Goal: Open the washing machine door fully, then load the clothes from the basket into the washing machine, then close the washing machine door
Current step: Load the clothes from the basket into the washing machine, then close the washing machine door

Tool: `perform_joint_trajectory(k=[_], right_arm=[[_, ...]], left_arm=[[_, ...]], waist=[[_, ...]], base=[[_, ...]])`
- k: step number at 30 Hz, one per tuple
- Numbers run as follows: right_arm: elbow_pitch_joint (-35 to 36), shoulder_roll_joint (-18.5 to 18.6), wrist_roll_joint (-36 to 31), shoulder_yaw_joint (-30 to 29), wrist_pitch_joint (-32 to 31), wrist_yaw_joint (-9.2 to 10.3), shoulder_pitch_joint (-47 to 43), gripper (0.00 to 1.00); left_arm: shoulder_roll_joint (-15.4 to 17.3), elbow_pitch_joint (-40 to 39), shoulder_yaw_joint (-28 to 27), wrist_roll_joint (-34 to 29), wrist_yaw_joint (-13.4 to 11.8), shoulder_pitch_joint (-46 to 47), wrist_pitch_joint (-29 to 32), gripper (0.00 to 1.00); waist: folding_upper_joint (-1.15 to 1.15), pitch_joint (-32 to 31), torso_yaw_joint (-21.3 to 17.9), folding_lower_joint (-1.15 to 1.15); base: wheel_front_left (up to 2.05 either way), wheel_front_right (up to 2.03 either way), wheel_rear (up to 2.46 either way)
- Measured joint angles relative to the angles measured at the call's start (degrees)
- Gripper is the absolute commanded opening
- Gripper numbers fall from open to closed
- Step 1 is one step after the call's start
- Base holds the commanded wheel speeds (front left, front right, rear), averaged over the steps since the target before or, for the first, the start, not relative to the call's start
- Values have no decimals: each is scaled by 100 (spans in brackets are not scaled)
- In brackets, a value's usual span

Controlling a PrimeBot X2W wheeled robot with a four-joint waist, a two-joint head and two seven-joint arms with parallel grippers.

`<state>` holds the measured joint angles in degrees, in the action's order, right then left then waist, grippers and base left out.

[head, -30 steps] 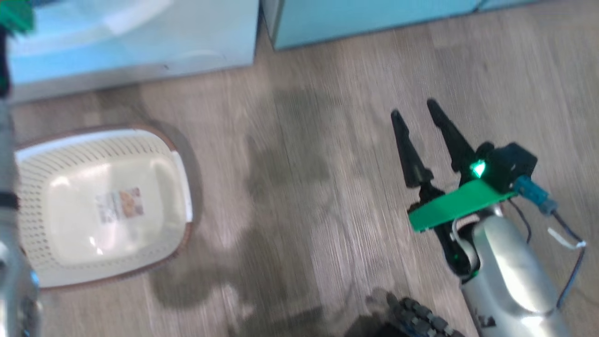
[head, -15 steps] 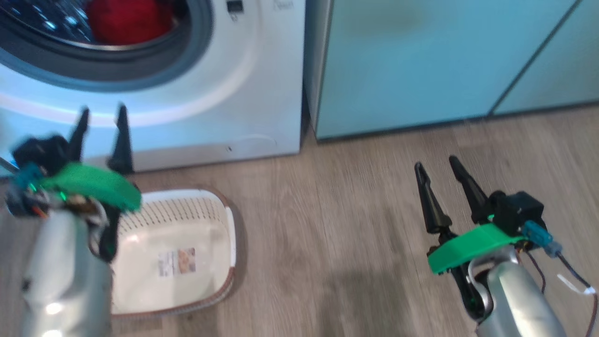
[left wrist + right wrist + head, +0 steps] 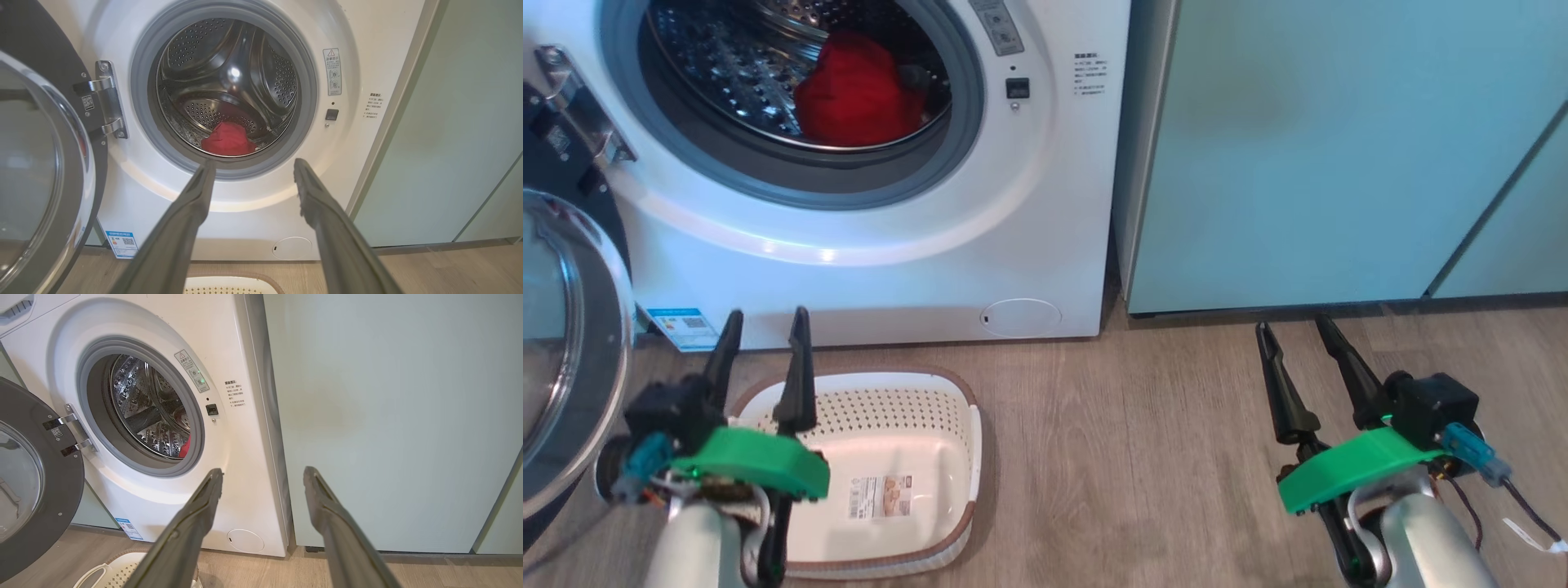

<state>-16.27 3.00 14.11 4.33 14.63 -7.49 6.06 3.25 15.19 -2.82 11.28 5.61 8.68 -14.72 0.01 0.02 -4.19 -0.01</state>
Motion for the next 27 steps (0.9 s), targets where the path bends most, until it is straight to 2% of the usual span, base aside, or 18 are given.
perform_joint_trajectory(k=[14,19,27], right_arm=[[215,0,57,-10,0,0,-83,100],[215,0,57,-7,0,0,-84,100],[213,0,58,-7,0,0,-84,100]], left_arm=[[-65,-543,411,78,-136,-539,0,100],[-65,-542,465,177,-229,-675,0,100],[-65,-534,488,177,-227,-676,0,100]], waist=[[0,126,13,0],[0,141,-1,0],[0,117,21,0]], base=[[0,0,0],[0,0,0],[0,0,0]])
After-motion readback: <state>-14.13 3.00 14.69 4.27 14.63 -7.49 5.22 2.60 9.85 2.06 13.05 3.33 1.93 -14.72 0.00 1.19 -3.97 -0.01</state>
